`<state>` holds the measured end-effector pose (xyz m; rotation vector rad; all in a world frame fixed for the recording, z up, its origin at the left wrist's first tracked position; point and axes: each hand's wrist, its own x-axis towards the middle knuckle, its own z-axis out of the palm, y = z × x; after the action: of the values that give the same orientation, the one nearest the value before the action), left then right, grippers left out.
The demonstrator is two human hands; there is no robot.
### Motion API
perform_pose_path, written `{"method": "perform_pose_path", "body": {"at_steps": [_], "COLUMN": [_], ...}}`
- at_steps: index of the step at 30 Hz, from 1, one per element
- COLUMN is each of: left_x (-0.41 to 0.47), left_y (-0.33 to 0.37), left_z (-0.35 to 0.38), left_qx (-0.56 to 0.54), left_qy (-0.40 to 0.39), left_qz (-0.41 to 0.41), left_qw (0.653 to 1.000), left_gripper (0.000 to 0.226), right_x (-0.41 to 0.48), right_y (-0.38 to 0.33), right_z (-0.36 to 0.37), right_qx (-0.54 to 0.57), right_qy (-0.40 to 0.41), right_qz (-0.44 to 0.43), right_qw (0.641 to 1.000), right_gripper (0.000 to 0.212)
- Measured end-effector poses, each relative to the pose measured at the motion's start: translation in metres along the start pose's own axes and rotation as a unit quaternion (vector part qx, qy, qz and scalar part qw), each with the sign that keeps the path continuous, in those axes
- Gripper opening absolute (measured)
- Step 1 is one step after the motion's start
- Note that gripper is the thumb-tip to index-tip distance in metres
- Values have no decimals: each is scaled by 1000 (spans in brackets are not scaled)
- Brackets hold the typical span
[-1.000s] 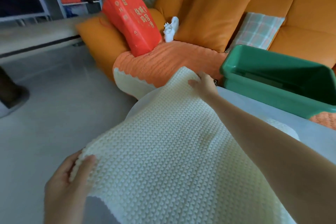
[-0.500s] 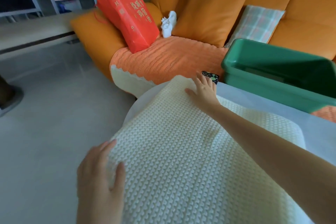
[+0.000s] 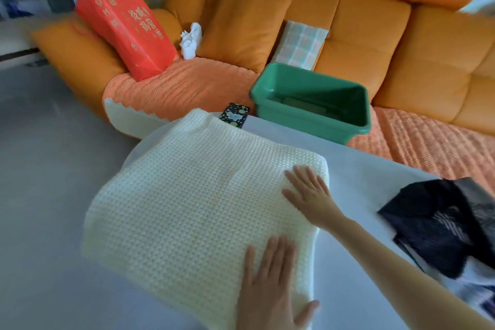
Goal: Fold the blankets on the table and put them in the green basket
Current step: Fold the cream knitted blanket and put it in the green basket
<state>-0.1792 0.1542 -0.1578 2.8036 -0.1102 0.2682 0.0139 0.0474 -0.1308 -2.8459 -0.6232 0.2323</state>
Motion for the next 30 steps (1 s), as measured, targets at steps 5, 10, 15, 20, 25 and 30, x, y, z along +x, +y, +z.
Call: {"method": "perform_pose_path", "body": {"at_steps": [5,10,15,20,25,30], "left_x": [0,12,1,6,15,21], "left_y": [15,21,30,49,58,69], "left_z": [-13,-9,10,-4,-9,-8], "left_qx": [-24,-19,25,40,65,46], "left_qy": [-32,25,5,-7,-27,17], "left_qz": [-60,-69,-57,-110,-143,-78], "left_qw": [997,997,998,993,987,996], "left_gripper": [94,97,117,101,80,70], "right_x": [8,-25,-58,-42,-23,-9], "right_y": [2,-17,-12,-6,15,15], "right_z": [-16,-18,21,0,-18,-31], "right_qx": [-31,-13,-22,97,244,416], "right_qy": [-51,18,8,-1,67,158], "right_qz": [-14,-131,-167,-79,275,277], "right_qw": [998,991,986,992,928,851], "right_gripper": [61,84,72,75,99,45]}}
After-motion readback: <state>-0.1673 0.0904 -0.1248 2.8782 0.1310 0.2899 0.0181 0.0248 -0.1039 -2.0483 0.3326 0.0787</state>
